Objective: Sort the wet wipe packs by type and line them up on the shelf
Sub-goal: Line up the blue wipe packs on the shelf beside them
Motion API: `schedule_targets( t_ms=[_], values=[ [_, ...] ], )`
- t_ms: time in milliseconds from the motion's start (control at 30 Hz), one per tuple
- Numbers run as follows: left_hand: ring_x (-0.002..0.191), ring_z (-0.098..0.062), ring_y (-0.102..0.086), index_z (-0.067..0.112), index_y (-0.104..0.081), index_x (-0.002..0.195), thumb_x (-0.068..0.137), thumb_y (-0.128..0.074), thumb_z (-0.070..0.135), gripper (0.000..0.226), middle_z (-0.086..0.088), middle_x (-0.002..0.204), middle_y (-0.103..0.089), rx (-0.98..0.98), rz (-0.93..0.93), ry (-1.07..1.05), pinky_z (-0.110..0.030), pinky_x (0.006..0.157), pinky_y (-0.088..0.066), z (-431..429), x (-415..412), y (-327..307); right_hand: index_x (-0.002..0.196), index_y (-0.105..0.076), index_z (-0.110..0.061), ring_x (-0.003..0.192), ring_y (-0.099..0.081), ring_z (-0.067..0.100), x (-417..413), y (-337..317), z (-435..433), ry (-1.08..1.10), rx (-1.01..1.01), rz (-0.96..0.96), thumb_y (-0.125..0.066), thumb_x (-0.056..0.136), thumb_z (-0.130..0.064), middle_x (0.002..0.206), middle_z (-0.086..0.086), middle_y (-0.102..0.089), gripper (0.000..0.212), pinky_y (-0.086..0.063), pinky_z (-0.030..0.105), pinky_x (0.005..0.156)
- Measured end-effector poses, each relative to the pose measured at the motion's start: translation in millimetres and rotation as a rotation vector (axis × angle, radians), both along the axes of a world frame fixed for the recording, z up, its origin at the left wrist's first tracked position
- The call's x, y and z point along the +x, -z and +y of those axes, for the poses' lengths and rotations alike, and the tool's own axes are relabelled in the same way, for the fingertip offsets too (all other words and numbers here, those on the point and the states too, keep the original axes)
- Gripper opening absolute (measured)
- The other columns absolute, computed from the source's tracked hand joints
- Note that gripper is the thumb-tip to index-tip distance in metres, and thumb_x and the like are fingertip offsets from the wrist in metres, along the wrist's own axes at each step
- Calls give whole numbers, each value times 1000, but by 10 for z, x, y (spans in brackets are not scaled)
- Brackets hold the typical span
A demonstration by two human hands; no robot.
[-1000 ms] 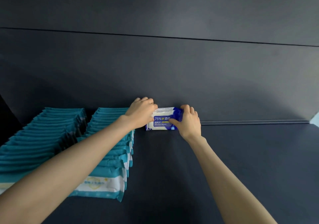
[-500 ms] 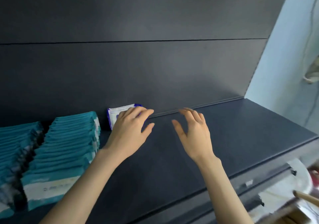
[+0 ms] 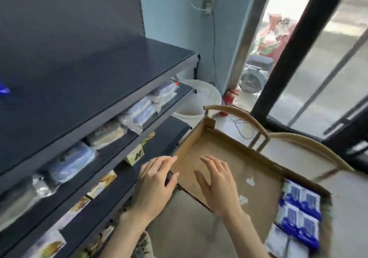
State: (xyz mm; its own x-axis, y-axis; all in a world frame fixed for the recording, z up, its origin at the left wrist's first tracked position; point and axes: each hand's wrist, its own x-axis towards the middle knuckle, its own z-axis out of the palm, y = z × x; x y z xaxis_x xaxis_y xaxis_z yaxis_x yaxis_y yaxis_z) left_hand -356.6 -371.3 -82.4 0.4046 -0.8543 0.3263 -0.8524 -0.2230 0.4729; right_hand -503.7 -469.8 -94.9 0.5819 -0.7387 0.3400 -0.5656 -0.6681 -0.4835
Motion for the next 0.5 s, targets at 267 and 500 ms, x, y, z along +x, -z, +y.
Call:
schedule_targets(
  t_ms=[267,500],
  values=[
    [111,-17,-57,21,-57,127,89,-59,28,38,4,118,-61,188,27,391,-36,97,-40,-455,-1471,317,120,-63,-13,114,-57,23,-1675,347,168,424,220,52,-66,87,-28,122,4,-63,36,-44,33,95],
    [120,-14,-51,23,-53,131,91,-60,27,41,5,127,-57,290,85,617,-26,102,-25,-1126,-2298,487,124,-60,-11,119,-51,21,-2534,474,-23,694,338,-22,-62,90,-28,125,4,-60,37,-42,32,99]
  ],
)
